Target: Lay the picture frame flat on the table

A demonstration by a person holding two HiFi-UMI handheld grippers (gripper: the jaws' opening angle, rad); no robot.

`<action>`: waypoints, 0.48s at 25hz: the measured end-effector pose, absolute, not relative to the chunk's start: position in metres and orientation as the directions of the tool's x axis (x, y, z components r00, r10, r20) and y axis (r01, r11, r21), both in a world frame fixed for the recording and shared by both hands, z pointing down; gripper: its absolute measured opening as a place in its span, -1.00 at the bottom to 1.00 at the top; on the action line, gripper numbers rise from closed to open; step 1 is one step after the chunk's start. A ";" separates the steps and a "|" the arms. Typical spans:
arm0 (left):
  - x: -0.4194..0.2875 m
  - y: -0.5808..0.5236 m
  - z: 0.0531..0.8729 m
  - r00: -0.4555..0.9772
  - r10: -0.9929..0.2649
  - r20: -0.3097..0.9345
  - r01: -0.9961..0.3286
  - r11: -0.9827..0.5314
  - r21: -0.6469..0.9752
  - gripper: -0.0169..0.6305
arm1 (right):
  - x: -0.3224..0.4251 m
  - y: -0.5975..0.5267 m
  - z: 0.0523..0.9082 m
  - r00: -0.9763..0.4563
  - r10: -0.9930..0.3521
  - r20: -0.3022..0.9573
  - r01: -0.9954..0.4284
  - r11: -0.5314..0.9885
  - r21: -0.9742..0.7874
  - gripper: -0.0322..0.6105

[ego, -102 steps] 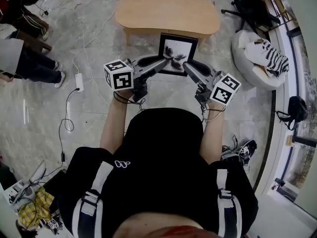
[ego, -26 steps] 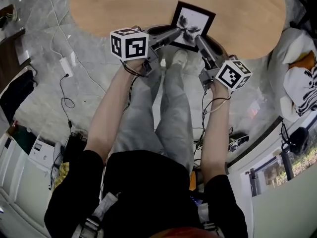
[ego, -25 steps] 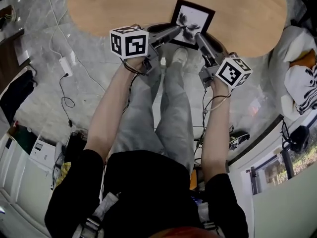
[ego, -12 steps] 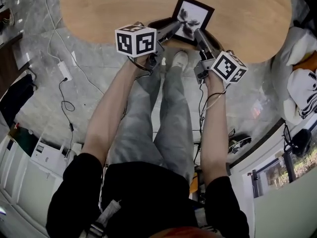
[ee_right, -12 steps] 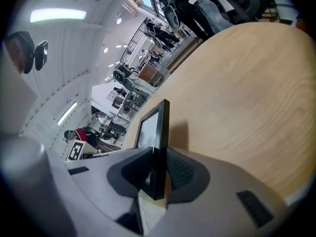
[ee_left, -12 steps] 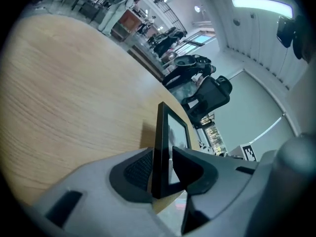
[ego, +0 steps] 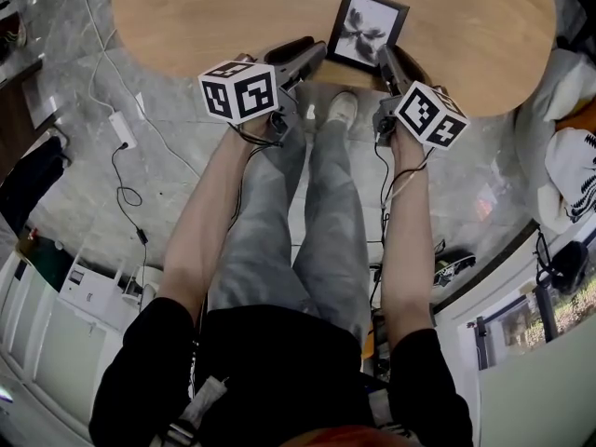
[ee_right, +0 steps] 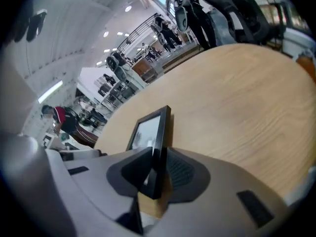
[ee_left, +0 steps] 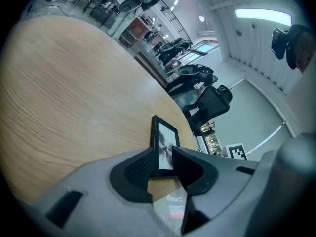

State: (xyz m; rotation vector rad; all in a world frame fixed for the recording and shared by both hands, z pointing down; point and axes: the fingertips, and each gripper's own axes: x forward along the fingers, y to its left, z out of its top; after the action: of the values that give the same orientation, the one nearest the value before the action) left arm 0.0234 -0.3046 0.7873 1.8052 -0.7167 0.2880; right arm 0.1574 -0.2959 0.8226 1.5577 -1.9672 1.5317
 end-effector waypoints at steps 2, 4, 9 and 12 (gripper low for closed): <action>0.024 -0.301 0.781 0.799 -0.345 0.492 -0.574 -0.196 0.795 -0.58 | 0.164 -0.295 0.824 -0.334 -0.592 0.733 -0.880 -0.083 -0.468 -0.65; 0.025 -0.299 0.767 0.825 -0.376 0.421 -0.514 -0.192 0.836 -0.58 | 0.173 -0.295 0.817 -0.254 -0.615 0.746 -0.916 -0.094 -0.389 -0.65; 0.019 -0.297 0.727 0.816 -0.448 0.364 -0.496 -0.222 0.839 -0.82 | 0.169 -0.292 0.781 -0.243 -0.674 0.697 -0.922 -0.062 -0.381 -0.79; 0.020 -0.291 0.693 0.795 -0.486 0.363 -0.522 -0.241 0.818 -0.91 | 0.154 -0.286 0.742 -0.318 -0.706 0.633 -0.884 -0.020 -0.467 -0.83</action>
State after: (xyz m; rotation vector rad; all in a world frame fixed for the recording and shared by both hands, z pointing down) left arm 0.0197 -0.2911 0.6934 1.8832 -0.7651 0.0401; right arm 0.1540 -0.2855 0.7415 1.6935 -2.0401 1.2503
